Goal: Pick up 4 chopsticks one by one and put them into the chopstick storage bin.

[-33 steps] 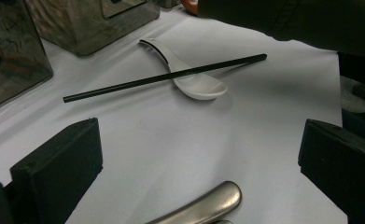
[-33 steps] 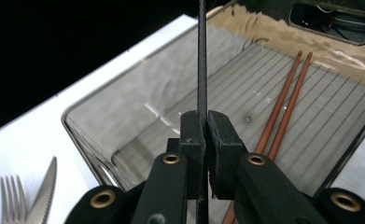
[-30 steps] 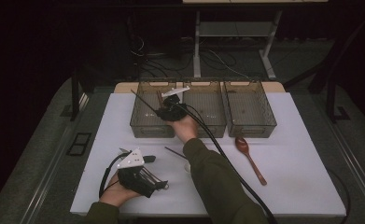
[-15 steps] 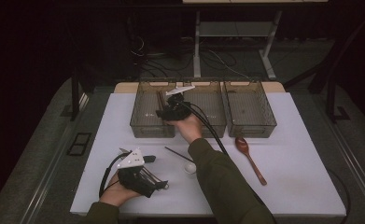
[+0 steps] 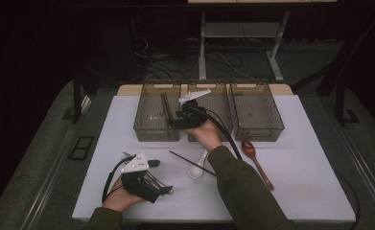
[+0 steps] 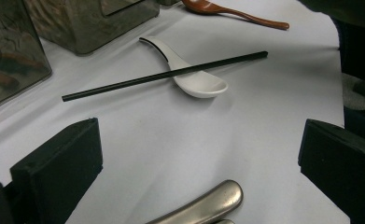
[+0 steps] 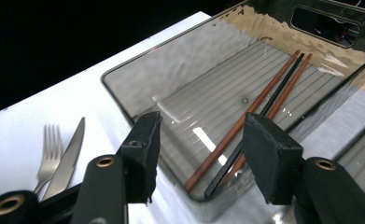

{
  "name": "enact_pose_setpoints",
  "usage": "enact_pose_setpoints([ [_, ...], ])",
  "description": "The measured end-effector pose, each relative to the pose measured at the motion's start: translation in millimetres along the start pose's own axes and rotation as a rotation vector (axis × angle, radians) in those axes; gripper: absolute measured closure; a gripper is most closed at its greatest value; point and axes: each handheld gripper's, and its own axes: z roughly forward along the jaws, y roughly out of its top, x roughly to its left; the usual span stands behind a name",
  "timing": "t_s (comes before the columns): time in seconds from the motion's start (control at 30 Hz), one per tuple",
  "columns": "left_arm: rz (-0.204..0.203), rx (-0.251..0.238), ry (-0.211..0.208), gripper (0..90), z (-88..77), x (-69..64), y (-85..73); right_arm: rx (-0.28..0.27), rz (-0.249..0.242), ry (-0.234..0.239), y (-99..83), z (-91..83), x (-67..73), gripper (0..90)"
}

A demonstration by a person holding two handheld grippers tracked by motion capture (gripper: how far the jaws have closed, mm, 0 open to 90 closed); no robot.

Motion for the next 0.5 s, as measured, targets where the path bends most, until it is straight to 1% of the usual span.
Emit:
enact_pose_setpoints([
  [0.23, 0.002, 0.003, 0.002, 0.0, -0.1, 0.5, -0.1, 0.012, -0.041, 0.023, -9.6, -20.6, -1.1, 44.2],
  [0.3, 0.002, 0.003, 0.002, 0.0, -0.1, 0.5, -0.2, 0.011, -0.040, 0.027, -12.3, -25.6, -1.5, 44.1],
  [0.37, 0.000, 0.001, 0.003, 0.0, 0.2, 0.2, -0.3, 0.013, -0.051, 0.029, -16.1, -31.7, -1.9, 44.1],
  [0.47, 0.003, 0.010, 0.001, 0.0, -0.4, 0.4, -0.2, 0.023, -0.063, 0.037, -22.1, -39.0, -2.2, 43.9],
  [0.5, -0.003, 0.006, 0.000, 0.0, 0.0, 0.2, -0.3, 0.027, -0.065, 0.038, -23.7, -40.8, -2.4, 43.8],
])
